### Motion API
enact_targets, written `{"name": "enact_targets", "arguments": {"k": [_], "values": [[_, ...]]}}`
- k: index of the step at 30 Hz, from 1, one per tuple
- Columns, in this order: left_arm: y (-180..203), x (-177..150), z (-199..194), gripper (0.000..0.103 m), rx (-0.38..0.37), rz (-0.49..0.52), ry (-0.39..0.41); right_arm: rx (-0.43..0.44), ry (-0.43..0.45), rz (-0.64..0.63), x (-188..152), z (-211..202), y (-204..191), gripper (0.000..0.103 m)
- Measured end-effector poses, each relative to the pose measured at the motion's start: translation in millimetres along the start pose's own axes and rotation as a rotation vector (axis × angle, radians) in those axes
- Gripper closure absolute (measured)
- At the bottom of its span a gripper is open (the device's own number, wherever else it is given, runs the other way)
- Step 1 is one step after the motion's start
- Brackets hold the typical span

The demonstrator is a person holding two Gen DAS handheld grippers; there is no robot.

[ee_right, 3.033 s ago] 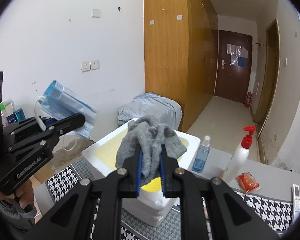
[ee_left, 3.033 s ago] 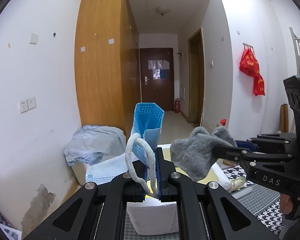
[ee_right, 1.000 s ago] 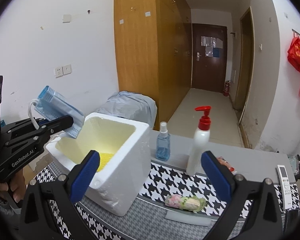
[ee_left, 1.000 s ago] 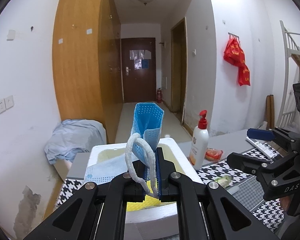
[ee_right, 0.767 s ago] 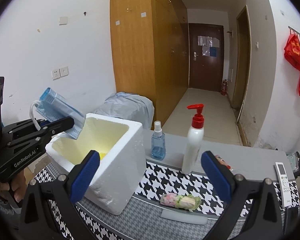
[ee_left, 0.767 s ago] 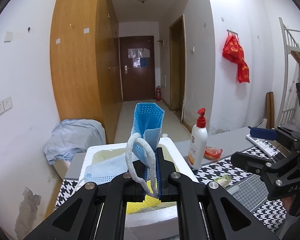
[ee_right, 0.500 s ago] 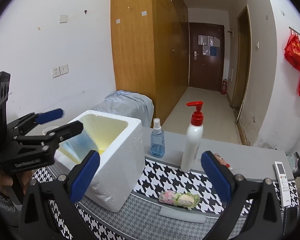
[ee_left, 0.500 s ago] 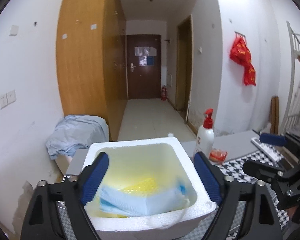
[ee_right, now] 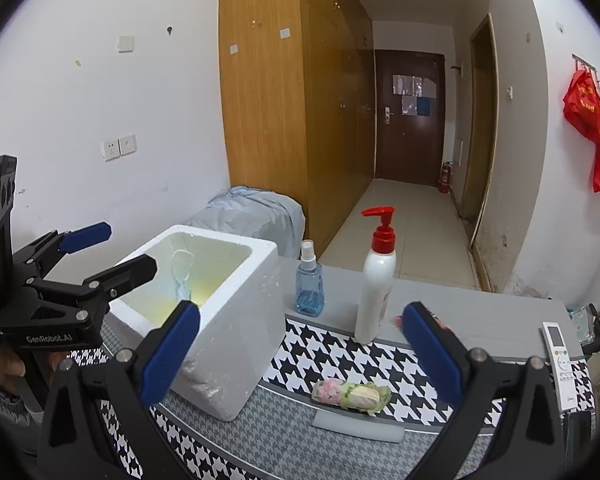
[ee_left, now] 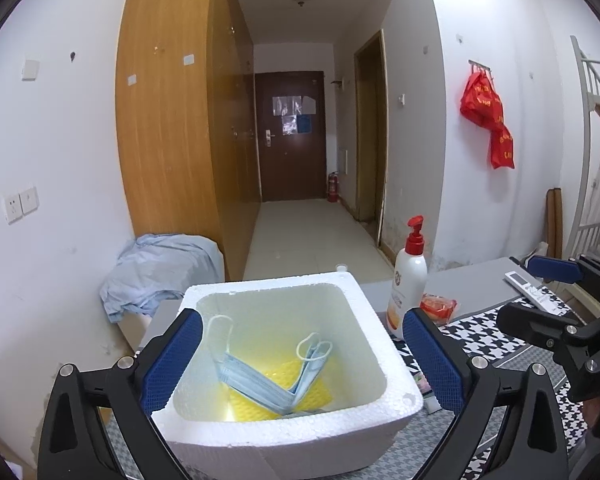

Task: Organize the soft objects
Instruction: 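Withdraw both tools from the foam box back toward the table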

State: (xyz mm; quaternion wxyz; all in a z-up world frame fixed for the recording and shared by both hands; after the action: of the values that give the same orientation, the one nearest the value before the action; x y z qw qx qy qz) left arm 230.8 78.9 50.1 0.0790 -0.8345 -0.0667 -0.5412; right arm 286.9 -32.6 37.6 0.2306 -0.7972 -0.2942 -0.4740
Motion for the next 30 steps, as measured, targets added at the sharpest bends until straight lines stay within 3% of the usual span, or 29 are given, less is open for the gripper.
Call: {"name": "enact_targets", "arguments": {"k": [30], "values": [[39,-5,-68,0.001,-0.067,0.034,0.090,-0.015,0.071,0.007,-11,-57,4,0.001]]}}
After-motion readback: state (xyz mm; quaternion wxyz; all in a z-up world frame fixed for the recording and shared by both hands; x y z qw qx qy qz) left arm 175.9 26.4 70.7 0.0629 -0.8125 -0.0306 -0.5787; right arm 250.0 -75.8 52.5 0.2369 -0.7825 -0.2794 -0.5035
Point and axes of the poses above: each gripper's, at about its wrist camera, not at the fingertips, and z roughly the way its jaws point, y to its right, x to its top, the point moved 3 cm from there along z, roughly the way its jaws point, and after that the axes turned 3 degrees about x, right-handed, at the moved point
